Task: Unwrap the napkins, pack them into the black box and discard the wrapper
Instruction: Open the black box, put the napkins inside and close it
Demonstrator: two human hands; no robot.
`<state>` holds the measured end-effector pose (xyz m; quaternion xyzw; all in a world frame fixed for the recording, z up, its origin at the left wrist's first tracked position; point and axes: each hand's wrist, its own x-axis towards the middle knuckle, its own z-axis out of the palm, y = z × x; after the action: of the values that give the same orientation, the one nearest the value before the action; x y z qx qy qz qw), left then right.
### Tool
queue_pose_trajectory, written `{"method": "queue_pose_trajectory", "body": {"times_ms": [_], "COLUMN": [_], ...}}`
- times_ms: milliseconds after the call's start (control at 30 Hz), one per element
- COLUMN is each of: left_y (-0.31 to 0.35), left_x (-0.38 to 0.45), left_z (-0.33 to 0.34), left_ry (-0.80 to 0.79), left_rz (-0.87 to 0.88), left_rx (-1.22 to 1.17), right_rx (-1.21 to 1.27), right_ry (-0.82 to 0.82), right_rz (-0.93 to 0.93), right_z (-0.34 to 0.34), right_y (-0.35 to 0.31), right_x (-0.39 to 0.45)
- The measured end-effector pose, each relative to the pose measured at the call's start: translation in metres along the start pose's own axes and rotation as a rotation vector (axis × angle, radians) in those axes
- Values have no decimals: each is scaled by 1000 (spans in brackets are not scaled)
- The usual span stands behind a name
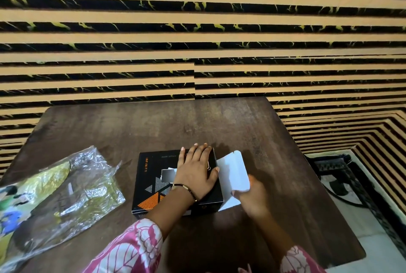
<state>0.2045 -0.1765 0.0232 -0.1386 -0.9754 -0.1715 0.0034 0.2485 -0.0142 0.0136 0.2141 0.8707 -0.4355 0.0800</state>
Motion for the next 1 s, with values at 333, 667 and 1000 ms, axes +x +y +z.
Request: {"method": "queue_pose_trajectory", "body": {"times_ms": [333,667,1000], "left_y": [2,2,3], "left_x": [-2,-2,-2], "left_z": [1,0,-1], "left_ry": [30,9,8], "left_rz": [-8,-9,-22], "left_rx": [-7,-15,-39], "right_rx": [256,260,376], "right_ry": [-42,-170,-315], "right_rz": [-245,-334,-266], "right_z": [22,26,42], "right_y": [-12,-7,-13], "right_x": [-27,-18,-25]}}
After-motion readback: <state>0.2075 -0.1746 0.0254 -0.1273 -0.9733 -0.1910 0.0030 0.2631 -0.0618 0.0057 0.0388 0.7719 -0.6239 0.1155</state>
